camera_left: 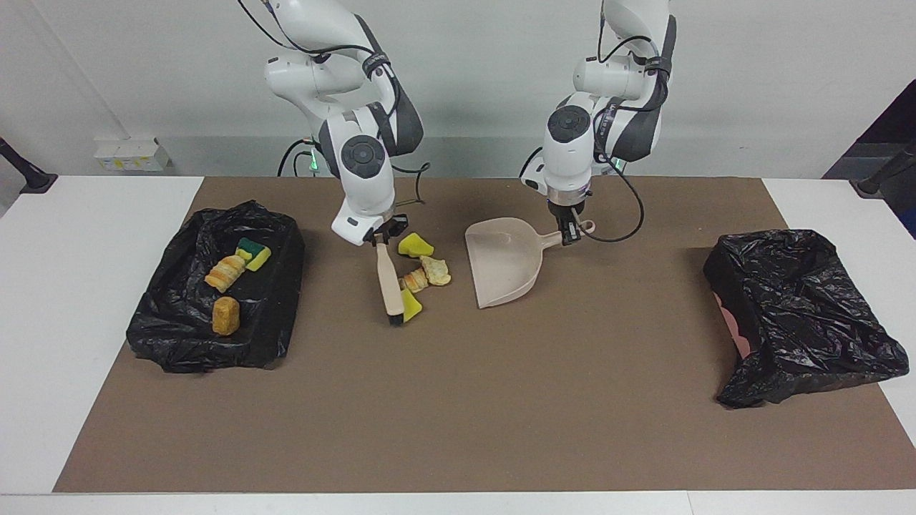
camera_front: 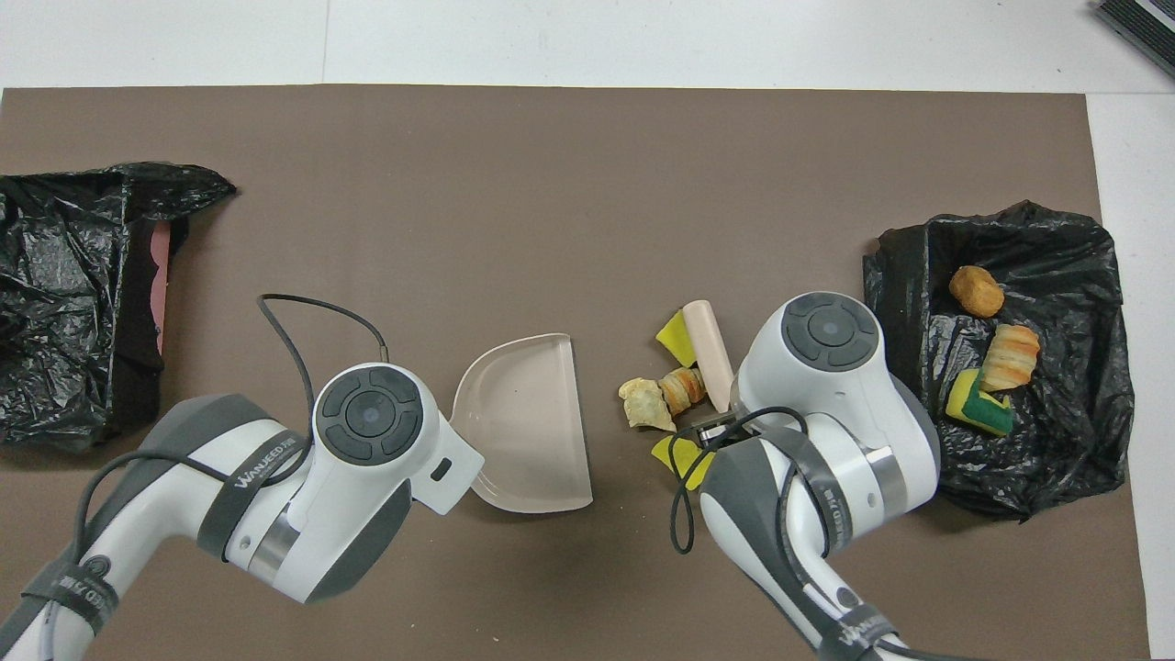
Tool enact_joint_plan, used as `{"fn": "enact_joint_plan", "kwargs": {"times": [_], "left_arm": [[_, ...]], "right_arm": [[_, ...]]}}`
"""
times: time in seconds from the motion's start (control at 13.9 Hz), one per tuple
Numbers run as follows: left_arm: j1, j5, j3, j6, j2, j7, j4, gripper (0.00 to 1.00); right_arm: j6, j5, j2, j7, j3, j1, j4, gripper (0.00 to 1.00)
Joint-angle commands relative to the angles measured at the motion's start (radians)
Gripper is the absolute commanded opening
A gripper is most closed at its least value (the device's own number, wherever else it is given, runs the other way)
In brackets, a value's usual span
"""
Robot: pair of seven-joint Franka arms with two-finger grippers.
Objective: Sweep and dump trash in bin
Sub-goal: 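Sweep the remaining sponges and bread into the dustpan with the right gripper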
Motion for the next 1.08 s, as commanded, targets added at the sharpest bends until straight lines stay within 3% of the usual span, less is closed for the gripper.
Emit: {"fn": "enact_joint_plan", "kwargs": {"times": [0.0, 0.14, 0.43, 0.72, 1.01], "left_arm": [[-0.004, 0.007, 0.006, 0.024, -0.033, 0.011, -0.051, 0.0], [-0.001, 0.007, 0.008, 0.024, -0.033, 0.018, -0.052, 0.0], [0.005, 0.007, 0.009, 0.024, -0.033, 0.024, -0.052, 0.0], [0.003, 0.007, 0.011, 0.025, -0.033, 0.152, -0.052, 0.0], [0.0, -0.002, 0.009, 0.03, -0.029, 0.131, -0.052, 0.0]], "right_arm": [[0.049, 0.113, 0.012, -0.002, 0.004, 0.07, -0.007, 0.0], [0.085, 0.189, 0.025, 0.003, 0.005, 0.156, -0.005, 0.0], [0.104, 0.429, 0.032, 0.036, 0.005, 0.228, 0.038, 0.0], [-0.06, 0.399, -0.033, 0.061, -0.006, 0.147, 0.053, 0.0], [-0.221, 0.242, -0.128, 0.217, -0.004, 0.114, 0.032, 0.0]]}}
